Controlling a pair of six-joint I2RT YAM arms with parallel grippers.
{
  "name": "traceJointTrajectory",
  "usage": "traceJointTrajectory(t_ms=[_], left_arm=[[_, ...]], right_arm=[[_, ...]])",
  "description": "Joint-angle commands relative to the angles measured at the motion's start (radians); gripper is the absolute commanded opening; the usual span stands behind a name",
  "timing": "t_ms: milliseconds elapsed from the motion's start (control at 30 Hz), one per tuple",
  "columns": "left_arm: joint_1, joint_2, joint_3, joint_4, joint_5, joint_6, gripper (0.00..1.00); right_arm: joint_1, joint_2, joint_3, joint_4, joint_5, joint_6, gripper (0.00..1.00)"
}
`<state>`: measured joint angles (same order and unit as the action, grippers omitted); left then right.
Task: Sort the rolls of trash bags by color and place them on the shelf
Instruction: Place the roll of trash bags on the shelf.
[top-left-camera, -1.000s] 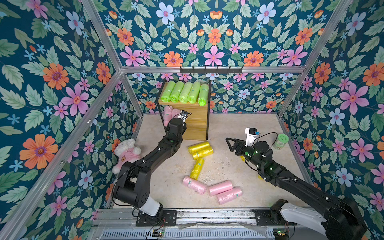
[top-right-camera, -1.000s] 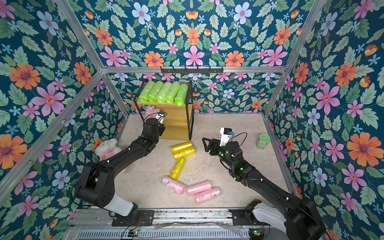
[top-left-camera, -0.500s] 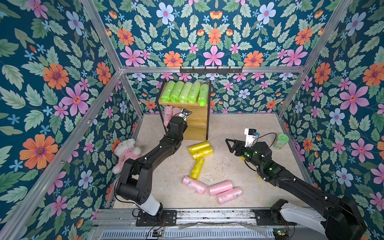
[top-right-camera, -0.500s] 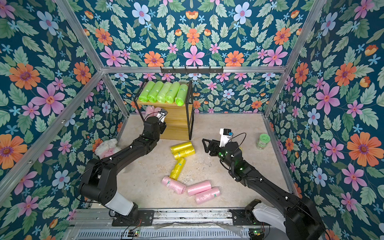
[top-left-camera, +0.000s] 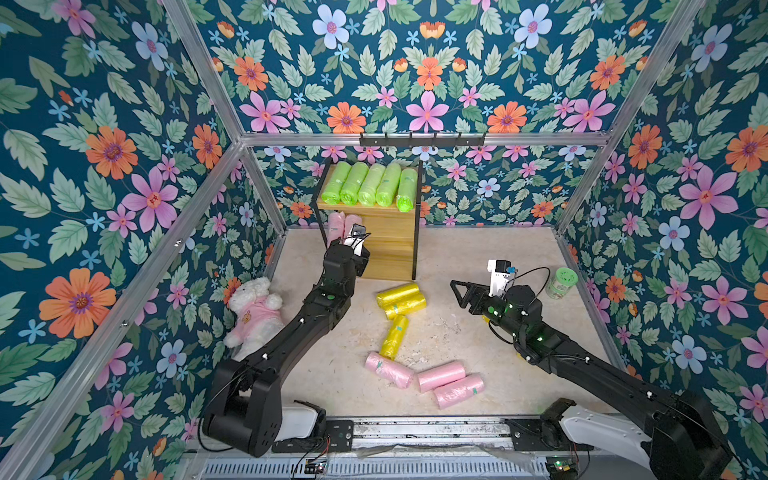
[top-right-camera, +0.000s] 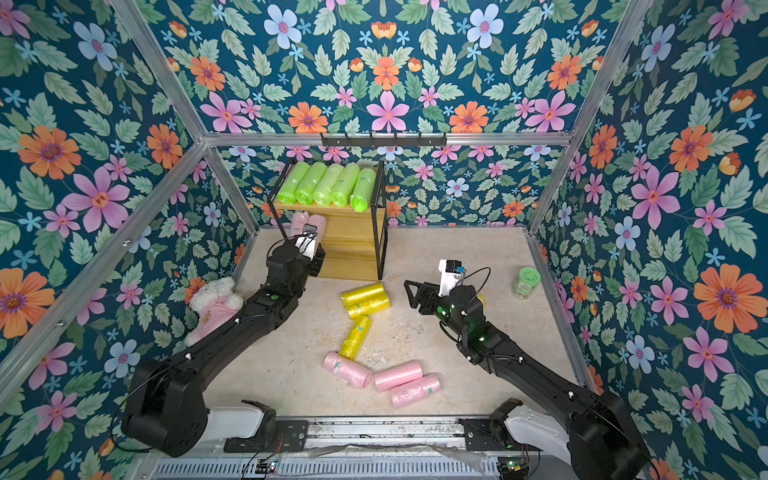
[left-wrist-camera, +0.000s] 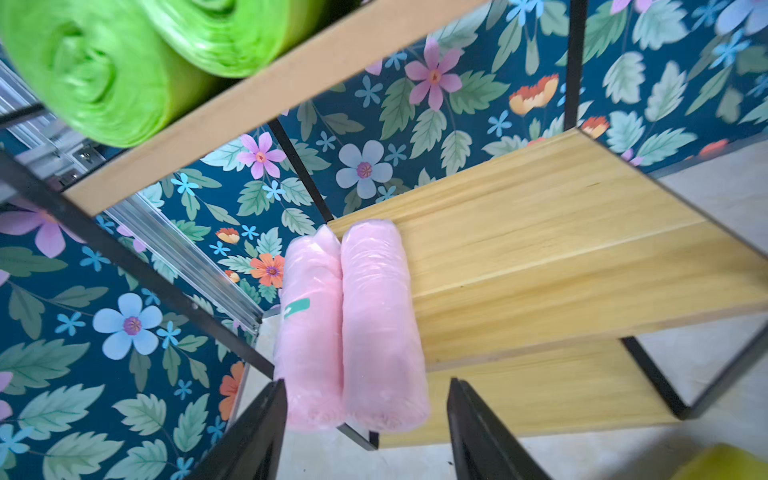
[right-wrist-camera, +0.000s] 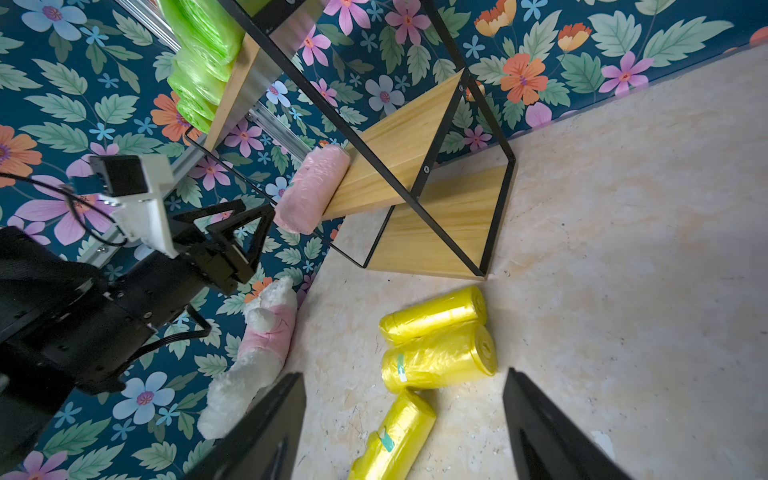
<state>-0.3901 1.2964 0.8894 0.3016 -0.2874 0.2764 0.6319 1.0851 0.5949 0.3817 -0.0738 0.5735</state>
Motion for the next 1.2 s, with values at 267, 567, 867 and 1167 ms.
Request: traceJointTrajectory(t_ms=[267,567,867,1167], left_arm=[[0.002,-0.235,-0.105,-0.242,0.371,-0.575,0.65],[0.001,-0.305,-0.139,-0.485,0.483,-0.811,0.65],[0.002,-0.333,-0.107,-0.654,0.423,-0.779,0.67],[0.001,-0.414,-0.128,-0.637,0.379,-0.701,0.71]], right_arm=[[0.068,-0.004,0.112,-0.479,-0.101,-0.235,0.8],[0.298,0.062,0.229,-0.696,-0.017,-0.381,0.82],[0.404,0.191,0.153,-0.418,-0.07,-0.411,0.85],[0.528,0.413,0.167,-0.272,0.03,-0.426,0.89]])
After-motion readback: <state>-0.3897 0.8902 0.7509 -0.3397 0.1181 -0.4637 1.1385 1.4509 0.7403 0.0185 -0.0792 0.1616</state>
